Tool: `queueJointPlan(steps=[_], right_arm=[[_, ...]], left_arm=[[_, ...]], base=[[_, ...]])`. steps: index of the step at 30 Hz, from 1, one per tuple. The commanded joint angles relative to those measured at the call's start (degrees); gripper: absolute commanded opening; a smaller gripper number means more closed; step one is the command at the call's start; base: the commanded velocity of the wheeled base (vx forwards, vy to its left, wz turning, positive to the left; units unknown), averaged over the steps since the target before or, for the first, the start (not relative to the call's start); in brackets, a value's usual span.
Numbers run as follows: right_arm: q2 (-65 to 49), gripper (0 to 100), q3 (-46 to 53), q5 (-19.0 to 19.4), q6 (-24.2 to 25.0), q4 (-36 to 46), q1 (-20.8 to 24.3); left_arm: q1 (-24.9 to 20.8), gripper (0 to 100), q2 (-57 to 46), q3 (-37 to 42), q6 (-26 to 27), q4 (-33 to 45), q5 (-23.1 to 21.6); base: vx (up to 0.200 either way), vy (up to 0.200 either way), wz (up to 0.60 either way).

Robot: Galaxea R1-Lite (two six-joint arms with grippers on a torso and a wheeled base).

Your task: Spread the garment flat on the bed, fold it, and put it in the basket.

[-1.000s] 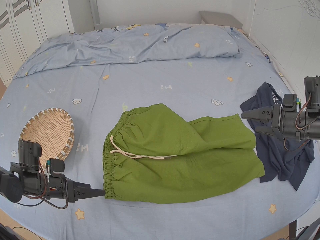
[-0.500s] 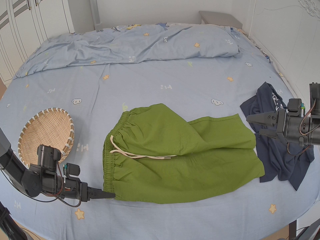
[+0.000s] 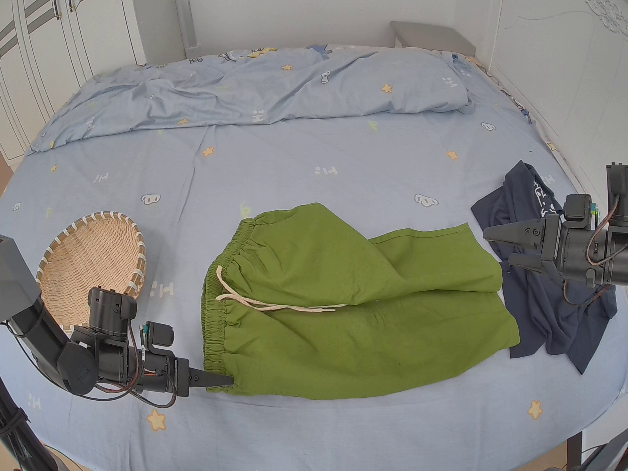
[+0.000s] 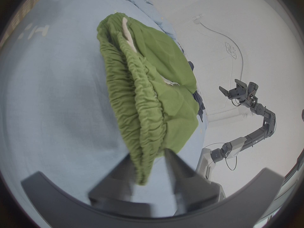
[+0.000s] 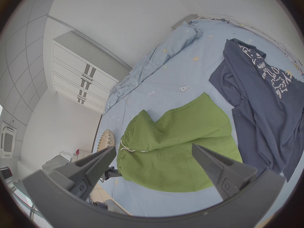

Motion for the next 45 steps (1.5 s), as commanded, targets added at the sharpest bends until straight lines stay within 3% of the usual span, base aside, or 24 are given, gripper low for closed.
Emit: queueJointPlan(steps=[1, 8, 15, 19, 29, 30, 32, 33, 35, 41, 45], right_arm=[[0.2, 100, 0.0, 0.1, 0.0, 0.0, 0.0], [0.2, 100, 0.0, 0.4, 0.1, 0.2, 0.0], [2.1, 100, 1.1, 1.0, -0.1, 2.3, -0.7], [2.9, 100, 2.3, 3.2, -1.0, 4.6, -2.4], [9.8, 100, 10.8, 6.1, -8.8, 4.6, -7.2], [11.3, 100, 12.2, 8.8, -10.0, 4.3, -8.7], [11.6, 100, 12.4, 9.6, -10.3, 4.3, -9.1], [13.0, 100, 13.4, 13.6, -12.3, 4.5, -11.6], [14.3, 100, 14.6, 16.2, -14.6, 4.5, -13.2], [18.4, 100, 16.3, 20.3, -23.2, 4.8, -17.0], [22.2, 100, 16.1, 21.9, -24.5, 4.2, -17.4]], left_arm=[[0.5, 0, -0.1, 1.0, 0.0, -0.2, -0.2], [4.3, 0, -1.1, 3.2, -0.4, -0.1, -0.4], [17.3, 0, -5.3, 5.9, -5.1, 0.8, -11.0], [20.8, 0, -4.7, 6.7, -4.5, 1.5, -11.9], [20.3, 0, -3.4, 7.5, -1.3, 1.3, -12.0], [20.2, 0, -2.7, 7.1, -1.2, 1.0, -12.0], [20.2, 0, -2.7, 7.0, -1.3, 0.9, -12.0], [20.2, 0, -2.6, 6.3, -1.3, 1.1, -12.0], [20.2, 0, -2.5, 6.0, -1.3, 1.1, -12.0], [20.2, 0, -2.4, 5.5, -1.3, 1.3, -12.1], [19.8, 0, -2.4, 5.5, -1.3, 1.3, -12.1]], base=[[0.000, 0.000, 0.00], [0.000, 0.000, 0.00], [0.000, 0.000, 0.00], [0.000, 0.000, 0.00], [0.000, 0.000, 0.00], [0.000, 0.000, 0.00], [0.000, 0.000, 0.00], [0.000, 0.000, 0.00], [0.000, 0.000, 0.00], [0.000, 0.000, 0.00], [0.000, 0.000, 0.00]])
